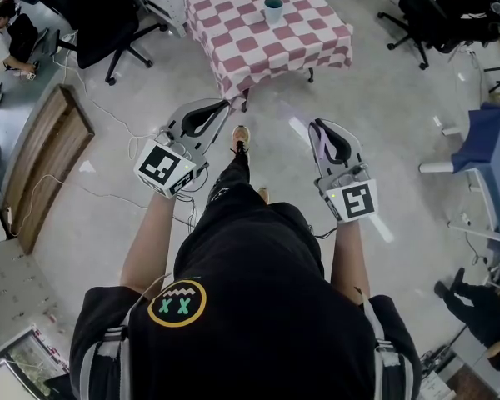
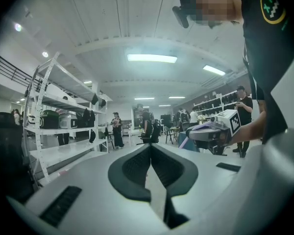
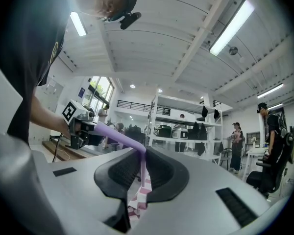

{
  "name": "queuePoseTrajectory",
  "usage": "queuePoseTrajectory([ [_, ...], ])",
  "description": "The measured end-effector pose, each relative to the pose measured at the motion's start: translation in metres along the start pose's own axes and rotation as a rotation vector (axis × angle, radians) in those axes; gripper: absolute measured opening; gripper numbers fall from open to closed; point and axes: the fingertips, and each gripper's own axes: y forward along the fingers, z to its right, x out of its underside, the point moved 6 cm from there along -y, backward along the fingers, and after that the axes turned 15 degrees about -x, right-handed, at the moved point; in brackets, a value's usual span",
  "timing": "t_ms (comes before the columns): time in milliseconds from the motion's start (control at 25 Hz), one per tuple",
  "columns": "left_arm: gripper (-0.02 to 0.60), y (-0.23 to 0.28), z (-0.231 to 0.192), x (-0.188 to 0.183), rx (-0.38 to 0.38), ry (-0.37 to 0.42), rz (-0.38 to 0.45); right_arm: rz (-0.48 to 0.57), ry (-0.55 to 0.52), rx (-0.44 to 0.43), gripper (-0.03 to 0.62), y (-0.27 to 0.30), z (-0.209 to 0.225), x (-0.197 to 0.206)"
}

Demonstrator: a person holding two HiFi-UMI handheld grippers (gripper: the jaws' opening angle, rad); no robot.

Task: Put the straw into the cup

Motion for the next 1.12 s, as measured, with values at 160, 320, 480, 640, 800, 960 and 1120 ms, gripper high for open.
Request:
queuePoseTrajectory([
  [160,0.02,0.009,-0.01,0.005,0.002,-0.003,0.002,-0.007,-0.001,0.006,0.057,0.01,0.008,0.005],
  [320,0.02,0.023,-0.021,0.01,0.006,-0.007,0.001,0.023,0.013,0.015,0.057,0.024,0.02,0.002],
  [480,0.02,0.04,-0.035,0.016,0.006,-0.013,-0.006,-0.002,0.007,0.013,0.057,0.035,0.036,0.013],
  [640,0.02,0.062,-0.056,0.022,0.003,-0.026,-0.014,-0.004,0.016,0.012,0.057,0.058,0.059,0.017],
  [800,0.02,0.088,-0.077,0.025,0.009,-0.037,-0.024,-0.01,0.023,0.011,0.057,0.081,0.085,0.02],
  [960,0.02,0.106,-0.082,0.029,0.013,-0.042,-0.024,-0.018,0.028,0.016,0.057,0.086,0.098,0.025],
  [1120,0.02,0.134,-0.105,0.032,0.021,-0.052,-0.027,0.0,0.059,0.026,0.057,0.111,0.124,0.022],
])
